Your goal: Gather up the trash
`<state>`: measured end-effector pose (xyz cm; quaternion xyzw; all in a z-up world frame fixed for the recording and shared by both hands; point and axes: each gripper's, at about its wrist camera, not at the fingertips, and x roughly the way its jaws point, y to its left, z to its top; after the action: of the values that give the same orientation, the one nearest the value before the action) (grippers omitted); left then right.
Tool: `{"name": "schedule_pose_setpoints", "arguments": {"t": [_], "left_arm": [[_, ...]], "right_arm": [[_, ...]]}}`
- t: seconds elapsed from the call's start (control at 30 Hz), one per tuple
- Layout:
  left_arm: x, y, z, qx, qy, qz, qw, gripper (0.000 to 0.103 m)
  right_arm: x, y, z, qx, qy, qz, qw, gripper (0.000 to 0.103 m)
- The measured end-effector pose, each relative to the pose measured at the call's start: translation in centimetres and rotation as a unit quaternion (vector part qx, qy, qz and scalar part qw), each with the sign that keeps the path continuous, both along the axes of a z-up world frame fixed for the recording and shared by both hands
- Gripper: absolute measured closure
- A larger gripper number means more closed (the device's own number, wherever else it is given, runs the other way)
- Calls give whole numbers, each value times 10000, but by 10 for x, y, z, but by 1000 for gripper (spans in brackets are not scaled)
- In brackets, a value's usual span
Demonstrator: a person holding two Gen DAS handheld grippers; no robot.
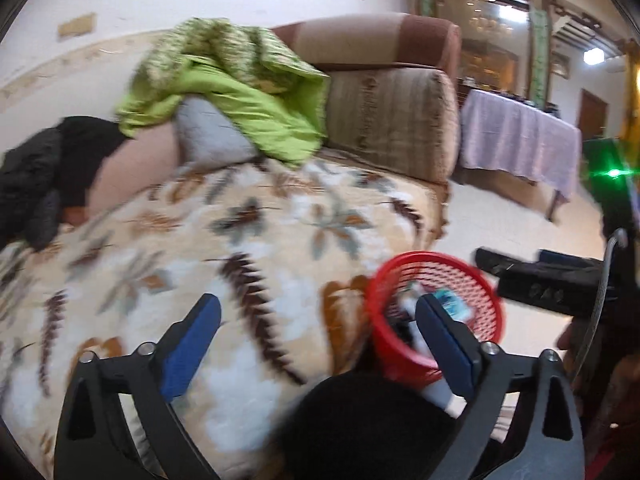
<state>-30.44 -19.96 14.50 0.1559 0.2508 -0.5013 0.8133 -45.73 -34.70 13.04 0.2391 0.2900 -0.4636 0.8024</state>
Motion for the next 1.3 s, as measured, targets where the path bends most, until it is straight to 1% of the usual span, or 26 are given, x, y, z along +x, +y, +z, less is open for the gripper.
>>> {"name": "schedule_pose_setpoints", "arguments": {"t": [0.1, 0.17, 0.23, 0.3, 0.37, 0.43, 0.53, 0.6, 0.67, 0.77, 0.93, 1.3], "left_arm": [[4, 19, 0, 20, -173, 366, 9992, 4], [8, 28, 2, -37, -307, 607, 9977, 4], [10, 34, 7, -3, -568, 868, 9946, 3], [11, 36, 11, 22, -744, 979, 9924, 3], [10, 40, 14, 6, -858, 1083, 9904, 0], [9, 42, 18, -9, -938, 1202, 9883, 0], [9, 45, 21, -53, -942, 1269, 9874, 0], [11, 44, 20, -71, -817, 1275, 9884, 0], [12, 41, 18, -35, -657, 1217, 9904, 0], [13, 35, 15, 100, -570, 1135, 9918, 0], [7, 29, 11, 196, -609, 1050, 9924, 0], [7, 28, 9, 215, -537, 1002, 9933, 0]], "right_arm": [[-4, 18, 5, -104, -274, 134, 9995, 0], [-3, 24, 8, -180, -187, 38, 9997, 0], [-2, 30, 11, -270, -51, -101, 9996, 0], [0, 36, 12, -318, 30, -157, 9994, 0], [3, 38, 13, -346, 57, -149, 9993, 0], [7, 40, 12, -364, 112, -104, 9992, 0], [10, 41, 12, -391, 174, -34, 9991, 0], [10, 41, 12, -417, 191, -26, 9989, 0], [9, 41, 11, -409, 192, -46, 9990, 0], [8, 38, 9, -354, 217, -91, 9991, 0], [8, 38, 9, -357, 261, -98, 9990, 0], [11, 38, 7, -335, 350, -78, 9988, 0]]}}
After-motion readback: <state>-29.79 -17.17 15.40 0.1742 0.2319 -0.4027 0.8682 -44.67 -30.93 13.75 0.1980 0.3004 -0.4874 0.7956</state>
